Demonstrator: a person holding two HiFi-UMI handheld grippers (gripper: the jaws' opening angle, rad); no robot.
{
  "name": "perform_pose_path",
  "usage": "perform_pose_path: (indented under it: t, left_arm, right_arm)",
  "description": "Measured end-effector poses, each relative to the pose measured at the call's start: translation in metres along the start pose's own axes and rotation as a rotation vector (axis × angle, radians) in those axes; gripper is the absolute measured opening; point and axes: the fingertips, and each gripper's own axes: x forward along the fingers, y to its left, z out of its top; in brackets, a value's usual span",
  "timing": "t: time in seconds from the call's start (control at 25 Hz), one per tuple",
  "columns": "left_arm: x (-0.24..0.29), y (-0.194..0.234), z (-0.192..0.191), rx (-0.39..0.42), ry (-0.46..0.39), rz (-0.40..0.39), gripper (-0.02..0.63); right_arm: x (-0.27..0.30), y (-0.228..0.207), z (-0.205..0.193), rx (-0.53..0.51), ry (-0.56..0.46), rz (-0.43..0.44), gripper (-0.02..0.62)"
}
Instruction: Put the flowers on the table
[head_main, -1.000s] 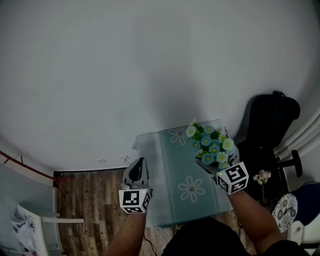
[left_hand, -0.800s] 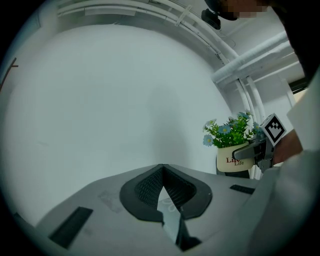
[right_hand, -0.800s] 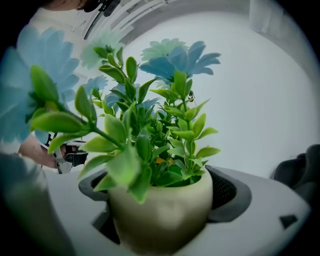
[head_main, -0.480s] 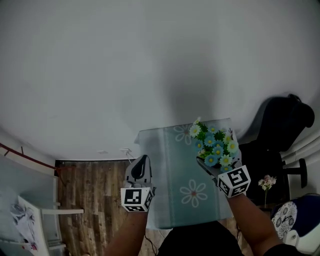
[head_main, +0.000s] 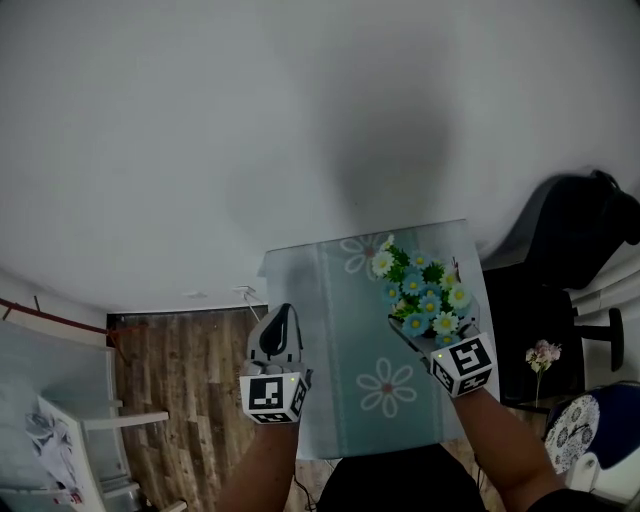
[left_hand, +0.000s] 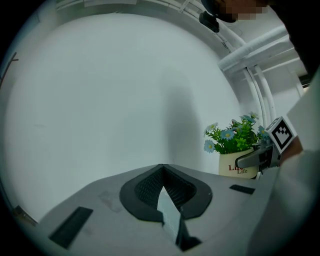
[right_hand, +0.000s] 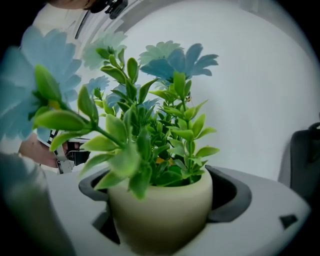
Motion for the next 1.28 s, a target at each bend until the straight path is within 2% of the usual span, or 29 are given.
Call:
perform_pose_path:
  t: [0.16, 0.36, 0.56, 0.76, 1.28]
  left_arm:
    - [0.008, -0.010, -0.014, 0.043, 0.019, -0.018, 0.003]
    - [0.016, -0.008, -0.034, 0.043, 0.038, -0.012, 0.003]
    - [0.010, -0.009, -0.053, 0.014, 0.074, 0.012, 0.003]
    - [0.027, 0.004, -0.066, 0.007, 0.091, 0.013, 0.003]
    - [0.037, 0.001, -0.097, -0.038, 0.136, 0.018, 0.003]
  right_arm:
    - [0.007, -0.006, -0.017, 0.008, 0.003, 0.002, 0.543]
    - [0.025, -0.011, -0.038, 0.035, 0.017, -0.001, 0.543]
    - [0.031, -0.007, -0.058, 0.050, 0.038, 0.004, 0.543]
    - [0.056, -0.008, -0.073, 0.052, 0.056, 0.005, 0.543]
    - [0.074, -0.012, -0.111, 0.051, 0.103, -0.005, 0.543]
